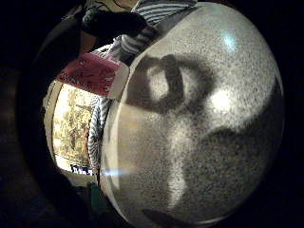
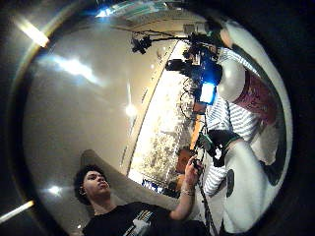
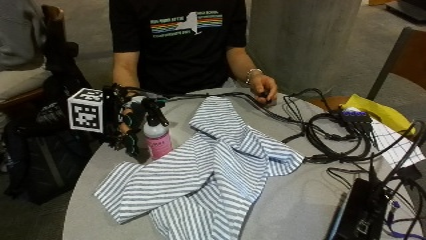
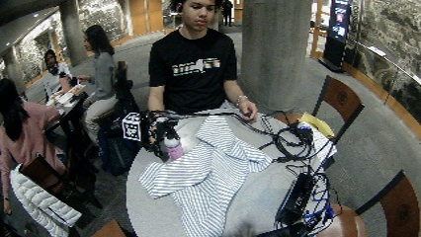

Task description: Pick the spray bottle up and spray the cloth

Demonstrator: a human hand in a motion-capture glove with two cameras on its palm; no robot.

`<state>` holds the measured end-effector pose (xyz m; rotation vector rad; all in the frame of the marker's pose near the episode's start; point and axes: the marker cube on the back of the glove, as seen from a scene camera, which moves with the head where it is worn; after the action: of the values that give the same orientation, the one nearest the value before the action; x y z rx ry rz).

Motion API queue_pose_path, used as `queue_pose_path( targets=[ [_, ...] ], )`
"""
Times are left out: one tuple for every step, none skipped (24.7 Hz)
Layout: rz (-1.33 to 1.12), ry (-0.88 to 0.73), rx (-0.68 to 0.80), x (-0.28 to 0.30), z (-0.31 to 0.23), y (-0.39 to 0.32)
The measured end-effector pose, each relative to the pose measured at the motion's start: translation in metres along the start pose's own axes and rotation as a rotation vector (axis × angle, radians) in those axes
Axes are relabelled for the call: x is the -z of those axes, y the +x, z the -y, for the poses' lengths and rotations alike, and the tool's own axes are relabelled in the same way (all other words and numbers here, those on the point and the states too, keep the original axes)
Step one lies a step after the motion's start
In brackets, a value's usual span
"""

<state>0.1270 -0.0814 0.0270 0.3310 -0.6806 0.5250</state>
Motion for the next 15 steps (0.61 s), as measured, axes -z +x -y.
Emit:
queue_pose_path(
  targets=[
    [-0.003,-0.003,0.003,-0.001,0.001,0.000],
    [-0.006,-0.007,0.005,-0.001,0.002,0.000],
    [-0.010,-0.011,0.008,-0.002,0.004,0.000],
    [-0.014,-0.016,0.009,-0.003,0.005,0.000],
    [-0.019,-0.022,0.010,-0.004,0.008,0.001],
    [-0.024,-0.028,0.011,-0.006,0.010,0.001],
    [-0.030,-0.035,0.010,-0.008,0.014,0.002],
    [-0.038,-0.044,0.007,-0.010,0.017,0.004],
    [-0.048,-0.056,0.002,-0.013,0.021,0.005],
    [-0.060,-0.072,-0.003,-0.016,0.024,0.007],
    [-0.072,-0.089,-0.008,-0.019,0.027,0.009],
    [-0.083,-0.104,-0.011,-0.021,0.031,0.011],
    [-0.091,-0.114,-0.011,-0.024,0.034,0.013],
    [-0.096,-0.120,-0.010,-0.027,0.037,0.015],
    [-0.098,-0.122,-0.009,-0.029,0.040,0.016]
  ],
)
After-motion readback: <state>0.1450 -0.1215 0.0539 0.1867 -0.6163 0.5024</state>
